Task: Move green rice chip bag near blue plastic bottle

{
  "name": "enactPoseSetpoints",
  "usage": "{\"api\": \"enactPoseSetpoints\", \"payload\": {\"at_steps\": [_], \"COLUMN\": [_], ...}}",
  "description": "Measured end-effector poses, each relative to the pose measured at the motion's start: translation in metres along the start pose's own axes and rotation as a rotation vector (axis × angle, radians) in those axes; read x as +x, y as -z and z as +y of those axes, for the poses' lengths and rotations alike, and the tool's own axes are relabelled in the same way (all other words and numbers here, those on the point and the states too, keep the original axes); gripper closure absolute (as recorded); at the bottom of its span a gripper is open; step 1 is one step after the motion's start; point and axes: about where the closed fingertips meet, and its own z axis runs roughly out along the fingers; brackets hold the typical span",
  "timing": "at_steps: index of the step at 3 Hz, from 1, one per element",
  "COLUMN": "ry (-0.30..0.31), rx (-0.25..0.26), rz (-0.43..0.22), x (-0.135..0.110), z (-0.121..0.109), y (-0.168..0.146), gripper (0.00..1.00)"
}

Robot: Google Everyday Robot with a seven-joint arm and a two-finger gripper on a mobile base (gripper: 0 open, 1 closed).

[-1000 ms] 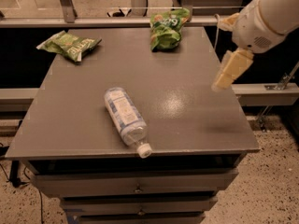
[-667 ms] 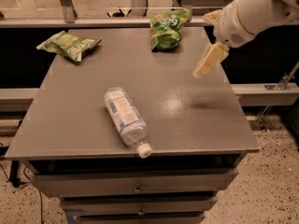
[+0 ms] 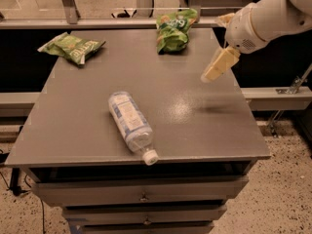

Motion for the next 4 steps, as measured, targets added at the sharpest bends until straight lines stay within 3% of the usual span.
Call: {"api": "enactPoseSetpoints", "payload": {"at_steps": [1,2,4], "ry": [-0.099,-0.186,-0.242], "rx": [0.055,0.113,0.153], "rz": [-0.063,-0.150,-0.271], "x": [0.004,0.002,-0.025], "z": [-0.010,-0.043,-0.108], "y": [-0.031,-0.074,-0.137], "gripper": [0.00,0.00,0.00]}}
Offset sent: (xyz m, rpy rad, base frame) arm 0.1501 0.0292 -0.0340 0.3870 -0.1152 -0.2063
